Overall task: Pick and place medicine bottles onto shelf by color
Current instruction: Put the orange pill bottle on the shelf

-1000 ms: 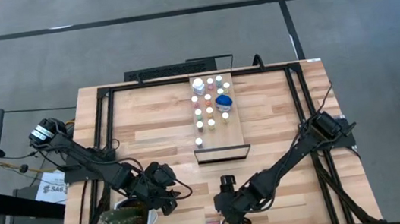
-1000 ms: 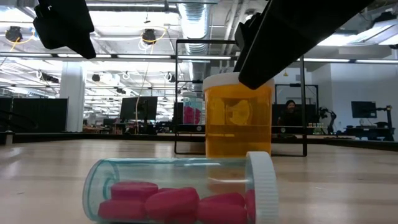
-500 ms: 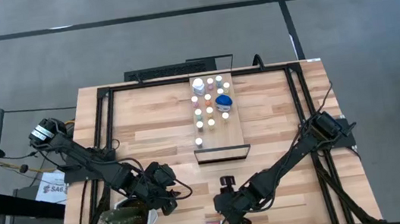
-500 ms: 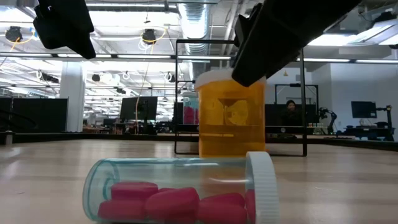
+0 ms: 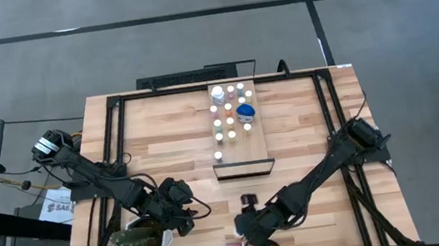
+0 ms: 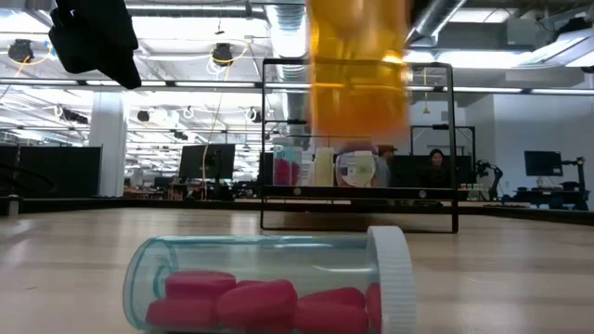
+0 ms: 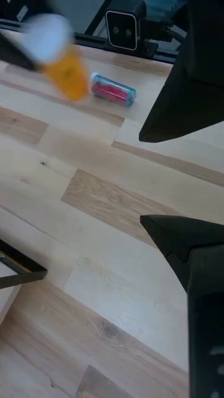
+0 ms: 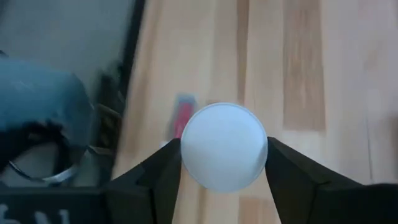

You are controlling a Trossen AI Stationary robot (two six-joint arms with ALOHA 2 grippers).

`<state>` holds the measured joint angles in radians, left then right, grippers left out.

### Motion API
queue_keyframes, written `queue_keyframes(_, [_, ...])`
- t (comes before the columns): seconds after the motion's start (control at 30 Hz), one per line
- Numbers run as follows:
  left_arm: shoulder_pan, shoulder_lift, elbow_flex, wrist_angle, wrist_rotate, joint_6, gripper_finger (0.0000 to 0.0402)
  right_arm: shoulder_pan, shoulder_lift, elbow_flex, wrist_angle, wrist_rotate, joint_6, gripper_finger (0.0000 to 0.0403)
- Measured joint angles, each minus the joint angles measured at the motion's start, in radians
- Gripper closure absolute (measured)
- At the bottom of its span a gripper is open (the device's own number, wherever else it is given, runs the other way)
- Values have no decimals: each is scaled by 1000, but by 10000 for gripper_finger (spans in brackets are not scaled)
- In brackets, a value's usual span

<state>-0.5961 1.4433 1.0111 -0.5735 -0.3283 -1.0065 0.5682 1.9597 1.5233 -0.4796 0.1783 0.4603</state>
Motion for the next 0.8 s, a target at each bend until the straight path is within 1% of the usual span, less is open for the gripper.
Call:
queue_keyframes(0.03, [0, 0, 0, 0, 0, 0, 214, -1, -17, 11, -36, 0, -5, 183])
queue_keyframes(0.1, [0, 0, 0, -9, 0, 0, 214, -7, -49, 34, -52, 5, -12, 185])
queue_keyframes(0.23, [0, 0, 0, -20, 1, 0, 214, -27, -160, 39, -112, 37, -21, 195])
queue_keyframes(0.33, [0, 0, 0, -13, 2, 1, 214, -48, -257, 39, -190, 91, -17, 195])
queue_keyframes(0.53, [0, 0, 0, -15, 3, 1, 214, -90, -442, 41, -239, 204, -21, 184])
queue_keyframes(0.67, [0, 0, 0, -15, 3, 1, 214, -129, -522, 41, -385, 298, -19, 184])
queue_keyframes(0.8, [0, 0, 0, -15, 2, 1, 214, -189, -529, 40, -586, 397, 51, 185])
